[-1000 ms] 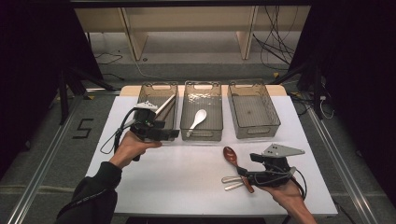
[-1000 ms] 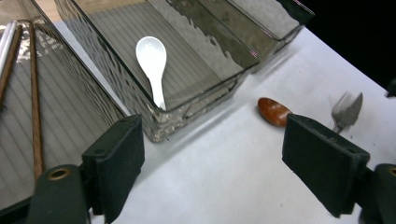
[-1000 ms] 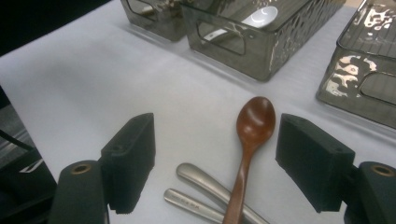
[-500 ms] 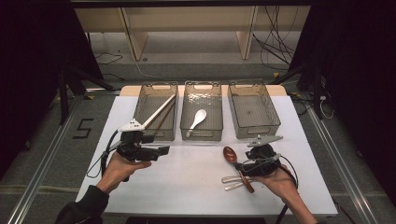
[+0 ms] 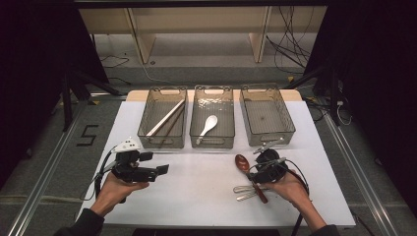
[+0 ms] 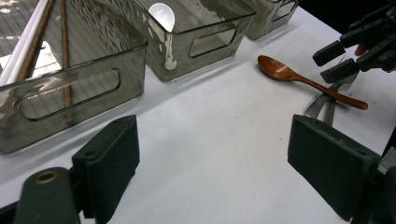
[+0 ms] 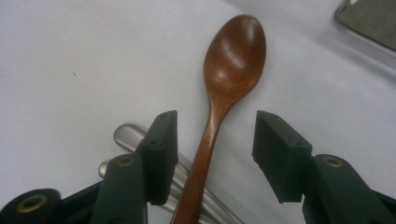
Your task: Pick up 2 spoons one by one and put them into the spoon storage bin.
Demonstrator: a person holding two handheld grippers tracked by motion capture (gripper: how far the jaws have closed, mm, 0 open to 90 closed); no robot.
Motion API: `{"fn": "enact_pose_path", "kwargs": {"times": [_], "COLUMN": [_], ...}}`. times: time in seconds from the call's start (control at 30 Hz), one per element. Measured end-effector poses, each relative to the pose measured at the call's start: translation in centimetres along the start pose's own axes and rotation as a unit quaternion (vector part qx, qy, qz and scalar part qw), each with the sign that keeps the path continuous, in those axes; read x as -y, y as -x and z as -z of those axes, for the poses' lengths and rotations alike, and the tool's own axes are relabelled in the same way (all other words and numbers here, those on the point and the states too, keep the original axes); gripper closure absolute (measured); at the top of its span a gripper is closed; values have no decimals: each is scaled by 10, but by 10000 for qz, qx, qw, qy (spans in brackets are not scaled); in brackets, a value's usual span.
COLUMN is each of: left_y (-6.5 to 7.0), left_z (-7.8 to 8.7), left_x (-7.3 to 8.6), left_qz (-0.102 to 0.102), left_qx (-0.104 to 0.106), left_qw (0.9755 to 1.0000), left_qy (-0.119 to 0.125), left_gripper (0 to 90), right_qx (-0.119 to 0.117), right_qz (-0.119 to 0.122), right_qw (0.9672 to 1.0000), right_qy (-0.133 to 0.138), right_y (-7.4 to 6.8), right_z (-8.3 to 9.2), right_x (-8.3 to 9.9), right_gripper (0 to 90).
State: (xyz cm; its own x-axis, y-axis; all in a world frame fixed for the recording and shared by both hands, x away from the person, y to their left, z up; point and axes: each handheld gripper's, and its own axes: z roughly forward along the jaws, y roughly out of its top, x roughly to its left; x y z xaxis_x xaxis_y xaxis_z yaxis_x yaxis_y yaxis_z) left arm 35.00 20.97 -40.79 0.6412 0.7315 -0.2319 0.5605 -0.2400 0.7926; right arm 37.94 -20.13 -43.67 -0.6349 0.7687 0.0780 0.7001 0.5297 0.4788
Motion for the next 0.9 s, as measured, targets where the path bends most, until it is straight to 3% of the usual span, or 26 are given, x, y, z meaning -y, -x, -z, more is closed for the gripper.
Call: {"fn": "enact_pose_path", "kwargs": {"times": [0.37,0.6,0.77,0.9], "left_y": [6,9,7,7], "left_z": [2,-1,-3,-2], "left_x": [11,13,13,13], "left_qz": [-19,-138,-116,-129], "left_qx": [36,-60,-61,-71], "left_qw": [10000,9999,9999,9999], "left_qy": [15,-44,-56,-32], "left_gripper": [159,158,158,159], "right_qx": [-132,-116,-131,-78], "right_qz": [12,20,13,-15], "right_qw": [9987,9980,9971,9975], "right_qy": [-493,-628,-746,-705], "right_y": [1,1,1,2], "right_z": [-16,-23,-29,-29], "right_x": [-3,-5,-7,-9], "right_gripper": [635,710,748,814]}}
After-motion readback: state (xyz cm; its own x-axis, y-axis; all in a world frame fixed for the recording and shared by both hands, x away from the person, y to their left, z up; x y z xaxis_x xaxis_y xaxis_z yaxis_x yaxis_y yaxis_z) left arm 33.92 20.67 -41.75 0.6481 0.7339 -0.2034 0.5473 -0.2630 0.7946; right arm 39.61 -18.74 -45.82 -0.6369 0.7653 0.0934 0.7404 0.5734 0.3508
